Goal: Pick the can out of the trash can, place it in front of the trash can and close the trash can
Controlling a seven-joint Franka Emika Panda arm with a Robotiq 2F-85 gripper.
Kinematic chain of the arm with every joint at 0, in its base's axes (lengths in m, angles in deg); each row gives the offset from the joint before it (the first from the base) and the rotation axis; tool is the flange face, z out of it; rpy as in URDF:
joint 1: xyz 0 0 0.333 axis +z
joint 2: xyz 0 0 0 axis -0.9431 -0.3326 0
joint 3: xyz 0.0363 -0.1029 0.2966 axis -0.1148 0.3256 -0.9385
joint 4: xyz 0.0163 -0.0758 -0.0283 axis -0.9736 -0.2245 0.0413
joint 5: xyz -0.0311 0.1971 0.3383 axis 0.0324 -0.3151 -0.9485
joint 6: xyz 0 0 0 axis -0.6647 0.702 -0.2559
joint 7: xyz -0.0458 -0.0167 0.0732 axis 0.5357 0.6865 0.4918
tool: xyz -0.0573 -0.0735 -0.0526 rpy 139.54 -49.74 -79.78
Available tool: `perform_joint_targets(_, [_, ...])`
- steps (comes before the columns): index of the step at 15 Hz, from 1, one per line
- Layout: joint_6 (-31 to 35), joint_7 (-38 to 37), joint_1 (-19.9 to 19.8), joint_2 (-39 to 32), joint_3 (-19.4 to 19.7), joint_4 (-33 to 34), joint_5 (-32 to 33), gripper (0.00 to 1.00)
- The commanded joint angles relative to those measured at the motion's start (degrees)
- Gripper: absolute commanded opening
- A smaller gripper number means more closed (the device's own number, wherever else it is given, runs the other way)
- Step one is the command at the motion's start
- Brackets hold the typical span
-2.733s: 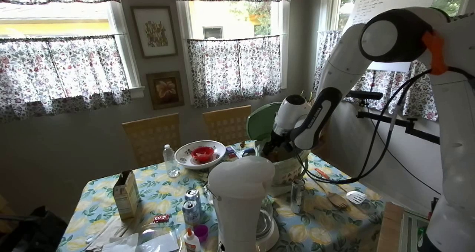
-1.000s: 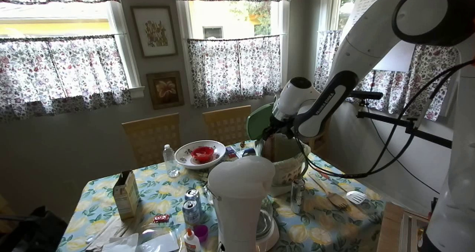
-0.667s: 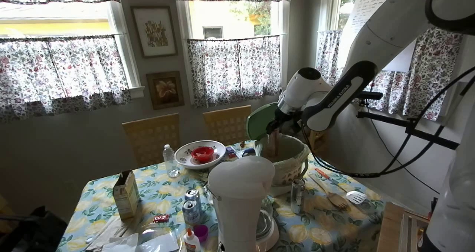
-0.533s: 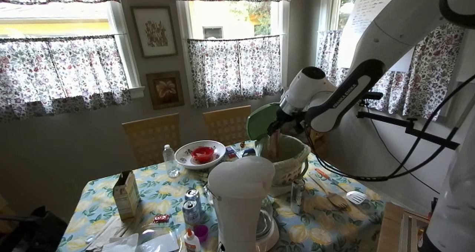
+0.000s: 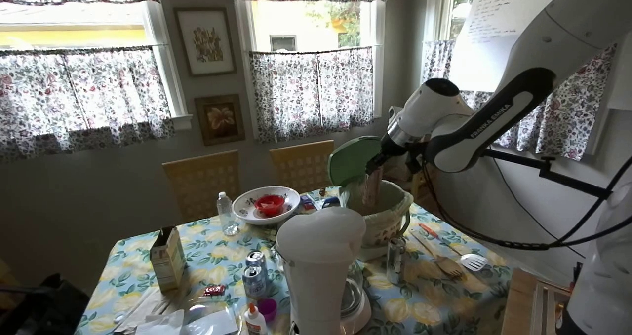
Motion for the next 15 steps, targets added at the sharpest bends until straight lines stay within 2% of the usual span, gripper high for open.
perform_joint_targets(1, [-1.7, -0.1, -1.8, 6.8, -0.1, -3.8, 1.4, 0.37])
perform_joint_targets(5, [-3.2, 3.1, 1.3, 11.2, 3.2, -8.0, -1.6, 0.37])
perform_joint_targets(6, [-2.4, 8.8, -1.2, 12.1, 0.4, -9.9, -8.0, 0.37])
perform_joint_targets(7, [-2.5, 11.0, -0.6, 13.1, 1.1, -10.9, -10.2, 0.37])
perform_joint_targets(8, [-4.1, 8.0, 6.5, 10.6, 8.2, -7.2, -6.2, 0.37])
perform_joint_targets(12, [-5.3, 10.2, 12.7, 13.9, 16.1, -7.5, -5.3, 0.37])
perform_joint_targets(15, [-9.7, 9.5, 16.1, 16.5, 20.4, -7.2, -5.3, 0.37])
